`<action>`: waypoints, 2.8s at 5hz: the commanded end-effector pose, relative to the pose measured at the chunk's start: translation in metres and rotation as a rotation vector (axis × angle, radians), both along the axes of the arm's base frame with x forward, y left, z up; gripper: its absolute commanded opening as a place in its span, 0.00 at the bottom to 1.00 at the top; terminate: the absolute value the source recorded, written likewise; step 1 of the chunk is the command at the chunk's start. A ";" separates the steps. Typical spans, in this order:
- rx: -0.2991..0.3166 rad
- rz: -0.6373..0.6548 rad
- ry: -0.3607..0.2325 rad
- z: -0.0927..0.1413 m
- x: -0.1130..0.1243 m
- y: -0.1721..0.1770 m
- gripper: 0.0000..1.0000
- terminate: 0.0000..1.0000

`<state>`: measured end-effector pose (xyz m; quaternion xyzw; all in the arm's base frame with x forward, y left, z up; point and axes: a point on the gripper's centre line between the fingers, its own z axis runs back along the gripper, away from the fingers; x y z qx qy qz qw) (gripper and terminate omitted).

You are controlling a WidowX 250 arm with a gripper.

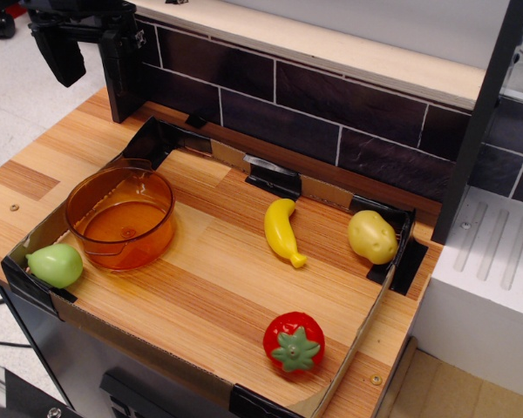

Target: Put potato in pot

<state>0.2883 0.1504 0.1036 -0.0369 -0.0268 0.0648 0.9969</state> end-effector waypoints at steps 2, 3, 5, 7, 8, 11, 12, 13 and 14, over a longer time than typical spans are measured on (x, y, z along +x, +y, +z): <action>-0.050 0.177 -0.001 0.008 -0.002 -0.036 1.00 0.00; -0.093 0.300 -0.003 0.017 -0.005 -0.068 1.00 0.00; -0.163 0.574 -0.034 0.019 0.001 -0.136 1.00 0.00; -0.160 0.686 -0.057 -0.005 0.011 -0.179 1.00 0.00; -0.139 0.686 -0.043 -0.024 0.013 -0.194 1.00 0.00; -0.128 0.687 -0.001 -0.063 0.026 -0.215 1.00 0.00; -0.164 0.700 -0.027 -0.058 0.032 -0.218 1.00 0.00; -0.167 0.704 -0.017 -0.059 0.036 -0.226 1.00 0.00; -0.151 0.698 -0.005 -0.069 0.035 -0.235 1.00 0.00</action>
